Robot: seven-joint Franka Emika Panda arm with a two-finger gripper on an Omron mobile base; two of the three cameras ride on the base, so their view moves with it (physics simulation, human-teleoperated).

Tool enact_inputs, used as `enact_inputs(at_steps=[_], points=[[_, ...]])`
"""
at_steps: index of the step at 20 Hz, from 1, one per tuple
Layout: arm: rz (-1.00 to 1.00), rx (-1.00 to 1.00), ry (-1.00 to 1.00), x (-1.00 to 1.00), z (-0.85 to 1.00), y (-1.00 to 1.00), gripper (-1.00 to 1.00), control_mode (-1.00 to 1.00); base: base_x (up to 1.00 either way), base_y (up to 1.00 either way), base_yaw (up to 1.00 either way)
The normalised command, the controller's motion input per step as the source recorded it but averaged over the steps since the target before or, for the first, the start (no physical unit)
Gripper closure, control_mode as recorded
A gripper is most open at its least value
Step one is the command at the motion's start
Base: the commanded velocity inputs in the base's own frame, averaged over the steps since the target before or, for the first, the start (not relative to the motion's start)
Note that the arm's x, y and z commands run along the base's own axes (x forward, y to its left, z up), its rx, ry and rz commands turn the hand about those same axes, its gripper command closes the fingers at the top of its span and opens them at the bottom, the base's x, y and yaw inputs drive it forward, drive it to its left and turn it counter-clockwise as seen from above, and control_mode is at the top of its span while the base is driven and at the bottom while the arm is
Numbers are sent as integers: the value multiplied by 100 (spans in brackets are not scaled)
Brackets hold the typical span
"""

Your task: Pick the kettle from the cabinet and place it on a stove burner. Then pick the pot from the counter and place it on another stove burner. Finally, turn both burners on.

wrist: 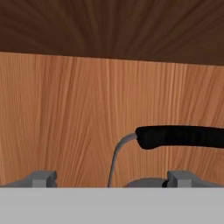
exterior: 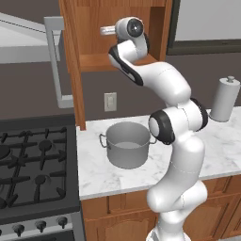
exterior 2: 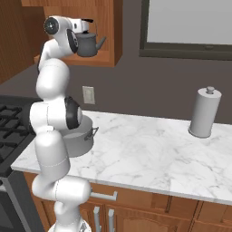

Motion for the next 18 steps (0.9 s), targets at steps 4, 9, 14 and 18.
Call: enact_inputs(at_steps=[4, 9, 14, 18], points=[[0, 0, 1, 5, 18, 0, -100, -100, 0, 0, 0], [0, 0, 2, 3, 3, 0, -100, -100, 0, 0, 0], [0, 0, 1, 0, 0, 0, -100, -100, 0, 0, 0], [0, 0, 1, 0, 0, 0, -100, -100, 0, 0, 0]])
